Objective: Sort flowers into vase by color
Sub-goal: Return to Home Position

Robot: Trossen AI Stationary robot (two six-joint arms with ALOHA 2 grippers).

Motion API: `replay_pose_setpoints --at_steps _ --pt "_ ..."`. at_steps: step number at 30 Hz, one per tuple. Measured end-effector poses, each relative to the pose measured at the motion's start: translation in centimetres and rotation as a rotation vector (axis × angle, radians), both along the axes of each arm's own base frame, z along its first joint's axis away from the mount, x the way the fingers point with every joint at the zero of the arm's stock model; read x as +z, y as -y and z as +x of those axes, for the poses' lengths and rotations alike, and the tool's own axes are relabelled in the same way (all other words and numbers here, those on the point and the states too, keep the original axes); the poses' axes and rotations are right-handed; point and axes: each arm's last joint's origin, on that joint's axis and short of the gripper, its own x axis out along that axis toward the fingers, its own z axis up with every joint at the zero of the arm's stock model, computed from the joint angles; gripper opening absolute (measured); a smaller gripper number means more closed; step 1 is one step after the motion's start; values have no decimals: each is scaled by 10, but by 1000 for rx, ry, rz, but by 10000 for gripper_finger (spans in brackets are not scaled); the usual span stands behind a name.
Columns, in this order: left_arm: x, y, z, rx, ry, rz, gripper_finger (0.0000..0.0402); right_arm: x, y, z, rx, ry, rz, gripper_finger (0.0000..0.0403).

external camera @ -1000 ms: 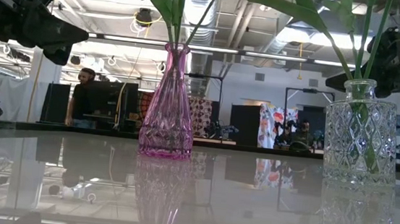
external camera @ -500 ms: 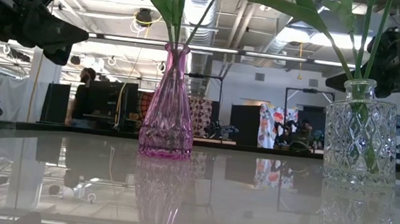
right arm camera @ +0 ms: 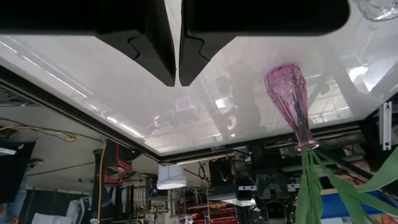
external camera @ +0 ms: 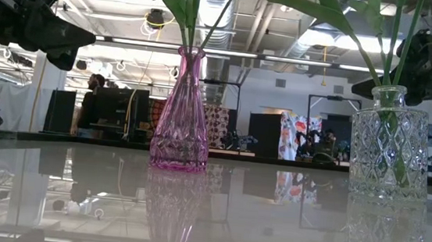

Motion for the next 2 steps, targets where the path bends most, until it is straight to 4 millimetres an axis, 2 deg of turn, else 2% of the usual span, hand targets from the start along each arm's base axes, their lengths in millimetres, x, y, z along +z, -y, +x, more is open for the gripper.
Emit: replay_pose_setpoints --at_steps 2 --pt "0 0 0 0 -1 0 0 0 0 0 0 0 0 50"
